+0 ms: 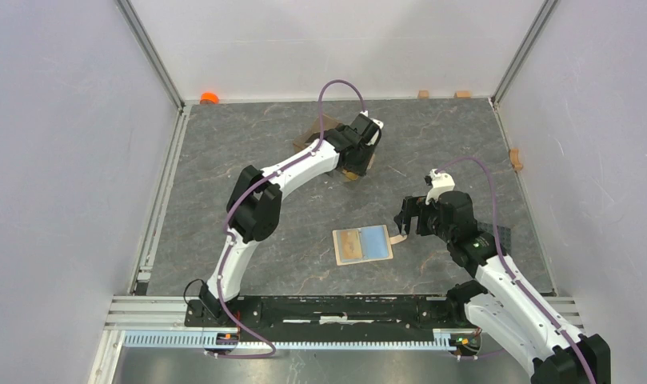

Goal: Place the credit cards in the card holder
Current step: Pick up the credit card from the storage box.

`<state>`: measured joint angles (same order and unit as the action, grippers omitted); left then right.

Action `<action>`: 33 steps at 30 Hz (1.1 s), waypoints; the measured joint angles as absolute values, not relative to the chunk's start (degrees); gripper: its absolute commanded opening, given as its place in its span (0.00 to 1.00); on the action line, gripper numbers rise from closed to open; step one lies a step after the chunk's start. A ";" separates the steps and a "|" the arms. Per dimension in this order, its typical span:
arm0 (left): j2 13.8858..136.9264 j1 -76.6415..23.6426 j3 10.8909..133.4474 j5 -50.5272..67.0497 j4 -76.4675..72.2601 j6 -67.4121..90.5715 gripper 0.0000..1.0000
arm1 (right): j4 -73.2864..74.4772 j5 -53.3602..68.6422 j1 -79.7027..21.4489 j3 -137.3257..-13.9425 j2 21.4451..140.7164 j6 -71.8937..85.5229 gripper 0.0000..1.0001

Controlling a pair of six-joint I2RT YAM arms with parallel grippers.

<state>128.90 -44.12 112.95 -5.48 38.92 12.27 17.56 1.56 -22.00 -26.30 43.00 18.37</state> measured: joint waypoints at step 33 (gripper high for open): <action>87.57 -44.49 85.12 17.21 38.96 8.86 0.04 | 18.70 26.83 -21.96 -38.15 44.97 9.21 0.84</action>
<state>87.57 -44.49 85.12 17.21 38.96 8.86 18.70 26.83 -21.96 -38.15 44.97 9.21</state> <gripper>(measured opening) 0.036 0.898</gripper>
